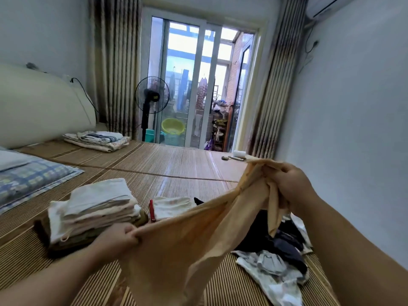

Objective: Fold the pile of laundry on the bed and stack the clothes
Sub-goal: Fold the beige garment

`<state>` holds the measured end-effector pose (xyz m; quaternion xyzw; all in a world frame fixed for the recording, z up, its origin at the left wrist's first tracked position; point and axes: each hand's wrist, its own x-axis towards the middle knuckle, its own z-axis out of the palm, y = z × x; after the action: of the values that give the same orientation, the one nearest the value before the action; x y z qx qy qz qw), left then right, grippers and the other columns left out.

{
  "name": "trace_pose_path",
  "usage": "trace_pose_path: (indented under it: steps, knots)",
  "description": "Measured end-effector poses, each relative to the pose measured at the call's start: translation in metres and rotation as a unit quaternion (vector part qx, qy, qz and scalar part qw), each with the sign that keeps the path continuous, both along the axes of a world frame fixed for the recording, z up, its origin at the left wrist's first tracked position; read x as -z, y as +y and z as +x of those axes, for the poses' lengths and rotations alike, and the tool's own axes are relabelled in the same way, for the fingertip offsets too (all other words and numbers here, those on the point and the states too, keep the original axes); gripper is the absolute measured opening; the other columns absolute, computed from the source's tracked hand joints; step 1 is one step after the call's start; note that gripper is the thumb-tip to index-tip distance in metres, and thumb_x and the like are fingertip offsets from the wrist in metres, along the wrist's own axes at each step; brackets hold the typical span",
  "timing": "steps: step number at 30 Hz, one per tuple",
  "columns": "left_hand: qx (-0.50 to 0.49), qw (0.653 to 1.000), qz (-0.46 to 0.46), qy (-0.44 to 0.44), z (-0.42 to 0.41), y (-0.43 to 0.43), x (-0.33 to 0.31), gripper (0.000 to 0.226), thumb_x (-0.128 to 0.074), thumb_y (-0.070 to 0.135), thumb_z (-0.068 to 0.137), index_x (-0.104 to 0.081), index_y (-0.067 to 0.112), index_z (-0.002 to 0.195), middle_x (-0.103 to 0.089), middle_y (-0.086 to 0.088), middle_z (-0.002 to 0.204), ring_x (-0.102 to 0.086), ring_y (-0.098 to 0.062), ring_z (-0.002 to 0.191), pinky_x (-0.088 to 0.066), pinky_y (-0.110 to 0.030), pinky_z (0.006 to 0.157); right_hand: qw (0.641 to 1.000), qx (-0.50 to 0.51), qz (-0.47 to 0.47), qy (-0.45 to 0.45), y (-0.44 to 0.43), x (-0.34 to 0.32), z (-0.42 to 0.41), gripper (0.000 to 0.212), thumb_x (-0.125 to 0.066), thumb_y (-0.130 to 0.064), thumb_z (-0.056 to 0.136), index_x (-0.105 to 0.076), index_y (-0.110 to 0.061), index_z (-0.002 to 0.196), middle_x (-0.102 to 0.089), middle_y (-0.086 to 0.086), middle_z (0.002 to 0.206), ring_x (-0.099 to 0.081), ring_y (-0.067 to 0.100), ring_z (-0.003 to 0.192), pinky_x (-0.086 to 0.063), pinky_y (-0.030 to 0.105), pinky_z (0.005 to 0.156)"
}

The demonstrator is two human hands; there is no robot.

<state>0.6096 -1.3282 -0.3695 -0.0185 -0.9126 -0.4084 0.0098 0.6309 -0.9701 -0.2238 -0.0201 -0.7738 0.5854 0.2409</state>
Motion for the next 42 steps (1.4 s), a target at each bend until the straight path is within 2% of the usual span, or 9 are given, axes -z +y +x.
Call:
trace_pose_path:
  steps: [4, 8, 13, 18, 21, 26, 31, 36, 42]
  knots:
    - [-0.036, 0.984, 0.147, 0.089, 0.005, -0.002, -0.056, 0.040, -0.057, 0.037, 0.062, -0.068, 0.021, 0.097, -0.070, 0.000, 0.092, -0.064, -0.018, 0.089, -0.050, -0.034, 0.076, 0.988, 0.020, 0.091, -0.127, 0.011, 0.046, -0.004, 0.016, -0.074, -0.020, 0.079, -0.067, -0.017, 0.093, -0.070, 0.012, 0.092, -0.065, 0.027, 0.089, -0.055, 0.040, 0.078]
    - [0.050, 0.985, 0.044, 0.160, 0.007, 0.033, -0.103, 0.032, -0.066, 0.027, 0.079, -0.062, 0.026, 0.111, -0.064, 0.012, 0.095, -0.058, -0.007, 0.086, -0.041, -0.019, 0.067, 0.932, -0.089, 0.230, -0.267, -0.026, 0.071, 0.003, 0.035, -0.079, -0.019, 0.076, -0.062, -0.014, 0.106, -0.065, 0.005, 0.098, -0.065, 0.016, 0.085, -0.058, 0.032, 0.075]
    - [0.155, 0.956, -0.131, 0.211, 0.012, 0.083, -0.120, 0.034, -0.068, 0.026, 0.083, -0.057, 0.039, 0.112, -0.058, 0.017, 0.078, -0.054, -0.001, 0.071, -0.037, -0.016, 0.056, 0.932, -0.228, 0.242, -0.142, -0.092, 0.047, 0.014, 0.052, -0.083, -0.023, 0.071, -0.055, -0.031, 0.114, -0.066, -0.010, 0.100, -0.063, 0.001, 0.089, -0.052, 0.017, 0.074]
    - [0.132, 0.955, 0.006, 0.266, 0.020, 0.103, -0.121, 0.030, -0.063, 0.018, 0.087, -0.053, 0.033, 0.110, -0.063, 0.009, 0.078, -0.059, -0.004, 0.072, -0.038, -0.009, 0.054, 0.934, -0.154, 0.323, -0.007, -0.113, 0.017, 0.022, 0.011, -0.062, -0.012, 0.081, -0.062, -0.021, 0.076, -0.068, 0.004, 0.082, -0.064, 0.021, 0.079, -0.050, 0.033, 0.069]
    - [0.178, 0.965, 0.121, 0.147, 0.021, 0.092, -0.106, 0.030, -0.069, 0.017, 0.085, -0.056, 0.032, 0.107, -0.070, 0.002, 0.085, -0.068, -0.010, 0.078, -0.053, -0.019, 0.065, 0.956, -0.148, 0.254, 0.001, -0.098, 0.006, 0.022, 0.016, -0.061, -0.012, 0.084, -0.068, -0.012, 0.070, -0.069, 0.007, 0.071, -0.066, 0.021, 0.069, -0.054, 0.038, 0.068]
    - [0.203, 0.978, 0.042, -0.002, 0.024, 0.075, -0.081, 0.025, -0.054, 0.006, 0.075, -0.064, 0.020, 0.056, -0.058, 0.010, 0.053, -0.053, -0.010, 0.057, -0.043, -0.023, 0.057, 0.977, -0.156, 0.142, -0.008, -0.076, -0.010, 0.016, 0.038, -0.049, 0.006, 0.088, -0.072, -0.022, 0.074, -0.070, -0.001, 0.077, -0.064, 0.016, 0.080, -0.054, 0.033, 0.080]
    - [0.176, 0.983, -0.045, -0.020, 0.023, 0.052, -0.104, 0.026, -0.055, 0.016, 0.069, -0.075, 0.016, 0.086, -0.074, -0.007, 0.085, -0.071, -0.020, 0.083, -0.056, -0.039, 0.082, 0.973, -0.147, 0.179, 0.008, -0.054, -0.020, 0.019, 0.034, -0.050, 0.005, 0.090, -0.071, -0.020, 0.080, -0.065, -0.007, 0.069, -0.058, 0.008, 0.068, -0.048, 0.027, 0.067]
    - [0.125, 0.965, -0.216, 0.083, 0.010, 0.029, -0.130, 0.020, -0.058, 0.017, 0.091, -0.059, 0.031, 0.076, -0.061, 0.010, 0.079, -0.059, -0.014, 0.081, -0.043, -0.026, 0.067, 0.970, -0.149, 0.192, 0.024, -0.030, -0.030, 0.017, 0.032, -0.056, 0.008, 0.086, -0.071, -0.018, 0.075, -0.063, -0.003, 0.066, -0.057, 0.014, 0.068, -0.047, 0.034, 0.069]
    - [0.045, 0.927, -0.237, 0.288, 0.002, 0.015, -0.183, 0.010, -0.055, 0.022, 0.096, -0.057, 0.027, 0.087, -0.054, 0.004, 0.083, -0.055, -0.020, 0.085, -0.033, -0.025, 0.060, 0.892, -0.086, 0.442, -0.037, -0.015, -0.048, 0.014, 0.006, -0.073, -0.013, 0.083, -0.075, -0.019, 0.084, -0.069, -0.006, 0.074, -0.061, -0.001, 0.063, -0.041, 0.006, 0.055]
